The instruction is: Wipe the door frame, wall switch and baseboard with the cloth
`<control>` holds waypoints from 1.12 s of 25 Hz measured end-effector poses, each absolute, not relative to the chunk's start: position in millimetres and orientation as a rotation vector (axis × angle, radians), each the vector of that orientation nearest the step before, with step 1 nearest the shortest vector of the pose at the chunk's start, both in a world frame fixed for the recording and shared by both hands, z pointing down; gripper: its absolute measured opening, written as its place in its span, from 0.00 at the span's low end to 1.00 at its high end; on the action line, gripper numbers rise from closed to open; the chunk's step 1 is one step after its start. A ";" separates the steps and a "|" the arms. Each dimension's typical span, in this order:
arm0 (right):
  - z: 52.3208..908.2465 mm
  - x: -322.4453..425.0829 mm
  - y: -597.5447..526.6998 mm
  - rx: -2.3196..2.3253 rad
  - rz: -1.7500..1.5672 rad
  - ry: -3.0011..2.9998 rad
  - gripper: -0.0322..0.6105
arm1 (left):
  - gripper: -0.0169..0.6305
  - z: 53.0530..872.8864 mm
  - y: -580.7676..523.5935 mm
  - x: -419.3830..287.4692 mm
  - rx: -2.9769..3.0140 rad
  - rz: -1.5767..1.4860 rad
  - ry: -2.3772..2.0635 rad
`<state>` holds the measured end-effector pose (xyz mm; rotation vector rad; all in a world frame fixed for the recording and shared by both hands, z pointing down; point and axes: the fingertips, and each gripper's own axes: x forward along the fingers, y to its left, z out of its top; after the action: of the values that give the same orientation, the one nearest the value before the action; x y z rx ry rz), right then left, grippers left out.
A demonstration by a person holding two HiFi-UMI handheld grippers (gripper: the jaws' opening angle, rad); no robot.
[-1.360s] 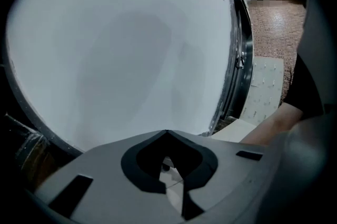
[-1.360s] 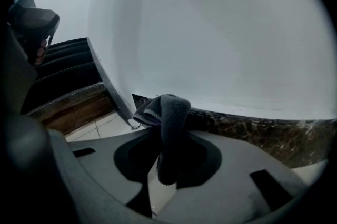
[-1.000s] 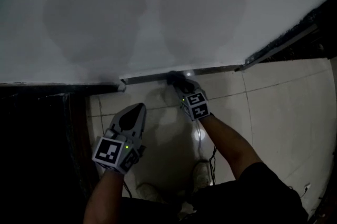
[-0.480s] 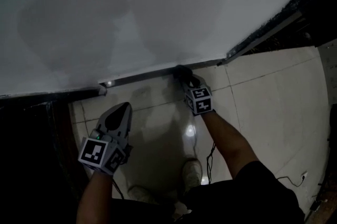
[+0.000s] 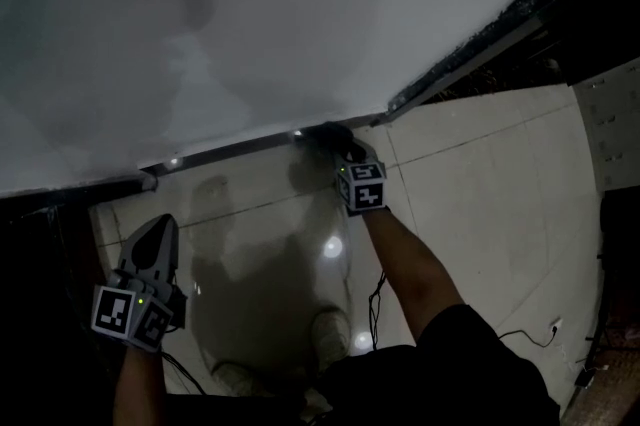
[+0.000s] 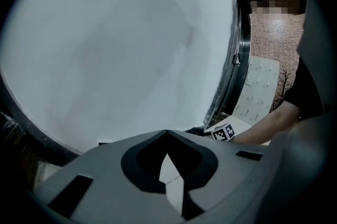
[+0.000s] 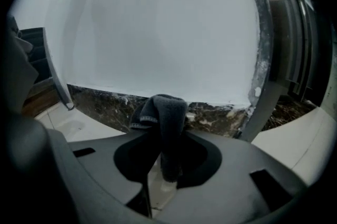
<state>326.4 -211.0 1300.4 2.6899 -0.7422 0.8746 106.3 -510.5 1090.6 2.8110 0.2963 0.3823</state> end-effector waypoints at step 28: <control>1265.7 324.9 -140.3 3.001 1.050 -0.204 0.18 | 0.01 1077.2 -535.1 94.8 2.816 0.315 0.298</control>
<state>324.9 -140.3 1265.7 3.0012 -0.2042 1.0495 94.8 -535.1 1077.2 2.8158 0.2977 0.3149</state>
